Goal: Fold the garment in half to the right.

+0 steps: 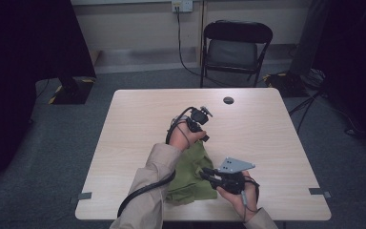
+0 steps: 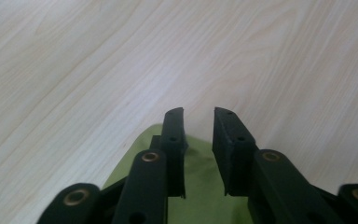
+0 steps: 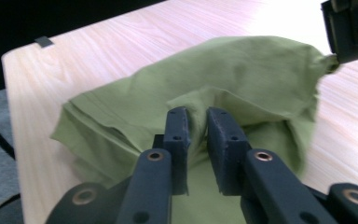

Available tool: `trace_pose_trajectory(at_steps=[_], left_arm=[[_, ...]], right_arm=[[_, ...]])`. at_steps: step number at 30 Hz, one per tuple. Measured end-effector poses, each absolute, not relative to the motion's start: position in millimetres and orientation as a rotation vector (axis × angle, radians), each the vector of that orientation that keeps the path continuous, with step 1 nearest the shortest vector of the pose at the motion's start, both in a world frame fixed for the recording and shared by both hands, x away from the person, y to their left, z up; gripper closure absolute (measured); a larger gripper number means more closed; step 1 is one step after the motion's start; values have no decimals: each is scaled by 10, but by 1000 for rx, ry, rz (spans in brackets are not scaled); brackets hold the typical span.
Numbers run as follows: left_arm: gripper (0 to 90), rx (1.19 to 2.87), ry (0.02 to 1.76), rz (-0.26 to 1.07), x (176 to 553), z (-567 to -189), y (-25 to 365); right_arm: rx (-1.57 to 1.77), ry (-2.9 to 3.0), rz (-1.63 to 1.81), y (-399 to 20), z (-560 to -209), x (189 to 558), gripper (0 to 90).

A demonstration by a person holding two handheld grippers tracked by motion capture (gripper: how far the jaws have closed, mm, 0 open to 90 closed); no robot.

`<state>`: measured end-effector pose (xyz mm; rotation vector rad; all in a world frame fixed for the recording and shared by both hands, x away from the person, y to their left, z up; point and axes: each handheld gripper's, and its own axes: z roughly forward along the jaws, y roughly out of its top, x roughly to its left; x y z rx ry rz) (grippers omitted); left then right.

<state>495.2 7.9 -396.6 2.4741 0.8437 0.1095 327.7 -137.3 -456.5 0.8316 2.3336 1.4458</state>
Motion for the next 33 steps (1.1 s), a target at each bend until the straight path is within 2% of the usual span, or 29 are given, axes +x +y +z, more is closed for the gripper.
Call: trace_pose_trajectory(at_steps=[2, 4, 5, 8, 12, 14, 33], left_arm=[[669, 2469, 814, 135, 4949, -3968, 77], [540, 2465, 739, 154, 4943, -3973, 100], [479, 2461, 726, 152, 4935, -3974, 117], [229, 2421, 629, 175, 4916, -3960, 196], [62, 2374, 570, 147, 4887, -3913, 341], [28, 2369, 549, 172, 4864, -3889, 414], [27, 2292, 508, 165, 4563, -3928, 1085]], right_arm=[[830, 2332, 1419, -1403, -4563, 3288, 706], [838, 2311, 1395, -1433, -4563, 3301, 623], [852, 2306, 1386, -1446, -4562, 3312, 538], [878, 2289, 1368, -1484, -4547, 3345, 370], [956, 2280, 1366, -1535, -4494, 3428, 84], [968, 2274, 1370, -1564, -4467, 3463, 19], [763, 2406, 1297, -1495, -4380, 3698, 7]])
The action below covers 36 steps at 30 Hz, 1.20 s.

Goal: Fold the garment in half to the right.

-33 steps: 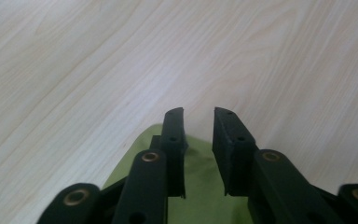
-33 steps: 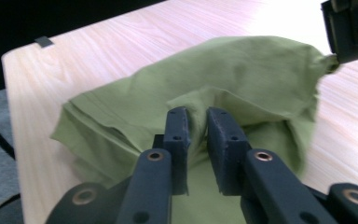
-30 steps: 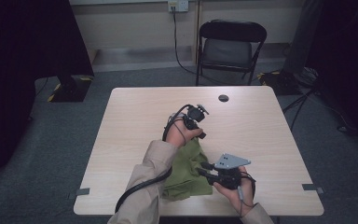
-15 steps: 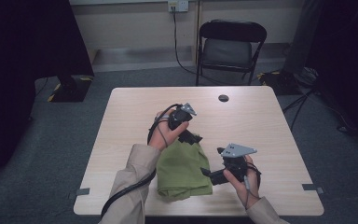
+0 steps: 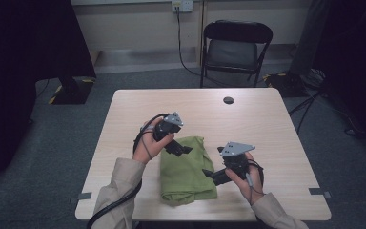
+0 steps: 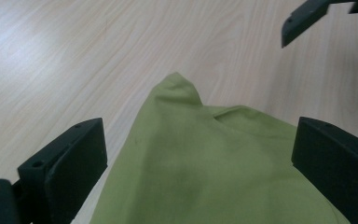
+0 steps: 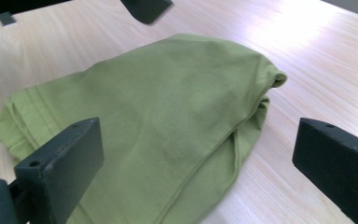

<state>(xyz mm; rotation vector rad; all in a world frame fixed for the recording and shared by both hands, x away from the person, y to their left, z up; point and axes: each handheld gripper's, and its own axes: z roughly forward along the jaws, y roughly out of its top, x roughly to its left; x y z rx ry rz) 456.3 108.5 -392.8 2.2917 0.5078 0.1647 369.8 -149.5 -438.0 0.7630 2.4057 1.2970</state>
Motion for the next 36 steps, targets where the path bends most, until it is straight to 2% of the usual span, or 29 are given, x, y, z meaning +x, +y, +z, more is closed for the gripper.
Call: trace_pose_trajectory(at_steps=[14, 36], left_arm=[[25, 2246, 538, 157, 4367, -4162, 1533], [23, 2211, 611, 126, 4235, -4454, 1861]], right_arm=[[684, 2473, 1283, -1496, -4486, 3739, 8], [713, 2506, 1298, -1558, -4683, 3767, 7]])
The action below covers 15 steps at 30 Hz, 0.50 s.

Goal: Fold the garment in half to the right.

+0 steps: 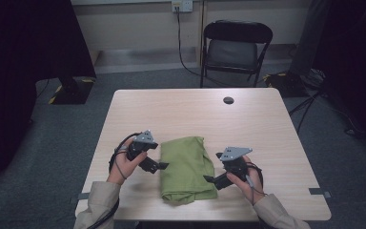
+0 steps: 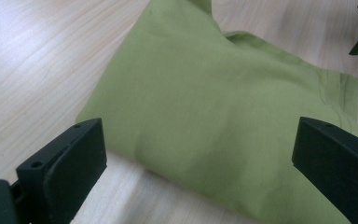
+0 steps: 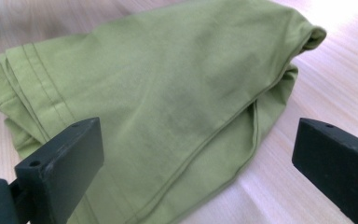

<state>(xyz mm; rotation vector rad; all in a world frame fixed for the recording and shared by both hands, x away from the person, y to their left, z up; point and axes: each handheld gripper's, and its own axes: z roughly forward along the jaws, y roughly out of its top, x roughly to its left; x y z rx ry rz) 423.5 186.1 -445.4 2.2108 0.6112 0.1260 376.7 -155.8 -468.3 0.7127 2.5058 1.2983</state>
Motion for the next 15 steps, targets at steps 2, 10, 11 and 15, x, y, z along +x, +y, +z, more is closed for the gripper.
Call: trace_pose_trajectory(at_steps=[2, 10, 11, 15], left_arm=[[23, 2204, 620, 123, 4221, -4479, 1897], [23, 2185, 655, 127, 4162, -4597, 2040], [23, 2180, 659, 126, 4157, -4613, 2059], [23, 2185, 661, 124, 4124, -4689, 2098]], right_arm=[[713, 2507, 1296, -1580, -4700, 3765, 8], [721, 2513, 1289, -1671, -4749, 3762, 6], [716, 2513, 1290, -1676, -4753, 3759, 6], [718, 2512, 1291, -1704, -4778, 3748, 6]])
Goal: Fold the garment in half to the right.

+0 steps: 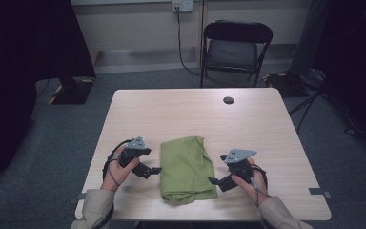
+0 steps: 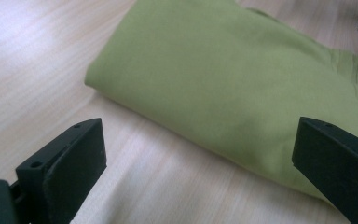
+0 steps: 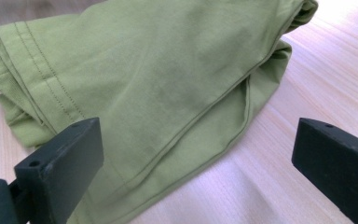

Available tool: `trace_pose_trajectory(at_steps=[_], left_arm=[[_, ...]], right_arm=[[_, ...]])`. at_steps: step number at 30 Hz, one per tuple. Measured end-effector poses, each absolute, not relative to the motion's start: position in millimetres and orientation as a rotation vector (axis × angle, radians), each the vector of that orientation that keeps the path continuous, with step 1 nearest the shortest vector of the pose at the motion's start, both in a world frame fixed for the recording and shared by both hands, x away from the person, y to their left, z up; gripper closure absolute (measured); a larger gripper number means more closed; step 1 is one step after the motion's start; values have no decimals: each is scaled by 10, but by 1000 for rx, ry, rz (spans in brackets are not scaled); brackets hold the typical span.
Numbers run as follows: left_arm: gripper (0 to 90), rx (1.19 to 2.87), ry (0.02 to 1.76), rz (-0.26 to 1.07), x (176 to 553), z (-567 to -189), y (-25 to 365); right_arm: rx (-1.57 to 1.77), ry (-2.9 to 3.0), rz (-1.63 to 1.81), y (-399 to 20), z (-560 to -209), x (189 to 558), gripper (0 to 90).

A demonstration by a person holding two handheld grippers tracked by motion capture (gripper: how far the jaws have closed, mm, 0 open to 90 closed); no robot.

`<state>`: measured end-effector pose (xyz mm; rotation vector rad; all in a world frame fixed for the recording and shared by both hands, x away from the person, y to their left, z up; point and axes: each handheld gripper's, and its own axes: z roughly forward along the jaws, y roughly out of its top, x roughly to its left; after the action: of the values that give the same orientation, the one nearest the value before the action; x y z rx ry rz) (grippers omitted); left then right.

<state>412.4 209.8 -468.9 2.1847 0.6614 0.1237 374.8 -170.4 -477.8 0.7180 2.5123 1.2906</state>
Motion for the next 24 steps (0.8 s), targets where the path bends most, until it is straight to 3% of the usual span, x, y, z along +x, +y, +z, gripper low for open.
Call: trace_pose_trajectory(at_steps=[13, 24], left_arm=[[23, 2199, 687, 147, 4011, -4944, 2245], [9, 2256, 643, 240, 3947, -5030, 2264]], right_arm=[[747, 2509, 1283, -1860, -4870, 3732, 7], [771, 2492, 1273, -2024, -4889, 3719, 8]])
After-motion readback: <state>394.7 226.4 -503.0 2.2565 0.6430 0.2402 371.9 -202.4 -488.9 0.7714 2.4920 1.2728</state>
